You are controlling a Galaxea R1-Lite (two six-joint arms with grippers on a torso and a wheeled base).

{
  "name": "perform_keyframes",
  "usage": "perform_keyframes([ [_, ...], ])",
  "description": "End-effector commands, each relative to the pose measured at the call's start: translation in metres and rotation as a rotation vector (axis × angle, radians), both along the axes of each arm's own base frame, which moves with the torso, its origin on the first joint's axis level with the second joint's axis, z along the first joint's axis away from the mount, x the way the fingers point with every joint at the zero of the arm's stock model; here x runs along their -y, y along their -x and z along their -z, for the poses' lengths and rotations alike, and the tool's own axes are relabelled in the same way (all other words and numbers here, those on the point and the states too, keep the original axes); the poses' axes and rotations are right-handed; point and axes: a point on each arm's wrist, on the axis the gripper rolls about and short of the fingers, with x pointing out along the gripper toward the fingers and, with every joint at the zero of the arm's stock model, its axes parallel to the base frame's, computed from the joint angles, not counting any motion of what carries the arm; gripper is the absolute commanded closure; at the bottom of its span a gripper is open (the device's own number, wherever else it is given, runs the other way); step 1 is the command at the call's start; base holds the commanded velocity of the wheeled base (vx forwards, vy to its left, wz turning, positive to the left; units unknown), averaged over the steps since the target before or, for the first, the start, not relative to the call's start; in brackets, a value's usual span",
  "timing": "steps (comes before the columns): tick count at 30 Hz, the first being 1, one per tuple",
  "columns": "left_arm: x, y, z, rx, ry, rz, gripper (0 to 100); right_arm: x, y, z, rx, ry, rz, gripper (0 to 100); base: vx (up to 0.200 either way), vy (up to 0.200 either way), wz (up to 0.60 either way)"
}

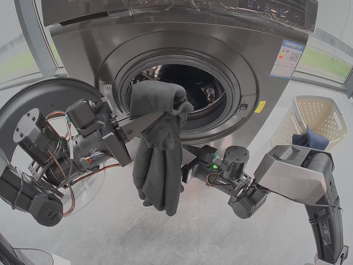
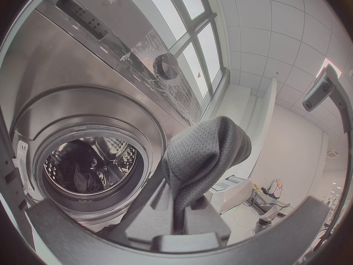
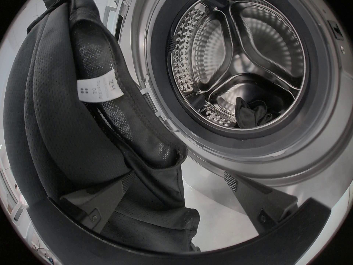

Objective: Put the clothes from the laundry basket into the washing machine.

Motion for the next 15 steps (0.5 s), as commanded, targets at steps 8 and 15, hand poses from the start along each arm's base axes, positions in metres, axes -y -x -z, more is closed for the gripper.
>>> perform_keyframes([
  [8,-0.001,0.002,0.001,-0.003,-0.003,-0.001,100,-0.018,-0.003,-0.012,0.064,-0.079,-0.112,0,0.0,0.0,0.0],
  [15,-0.002,0.0,0.001,-0.004,-0.002,-0.007,100,0.003,0.005,0.002,0.007,-0.022,-0.123,0,0.0,0.0,0.0],
])
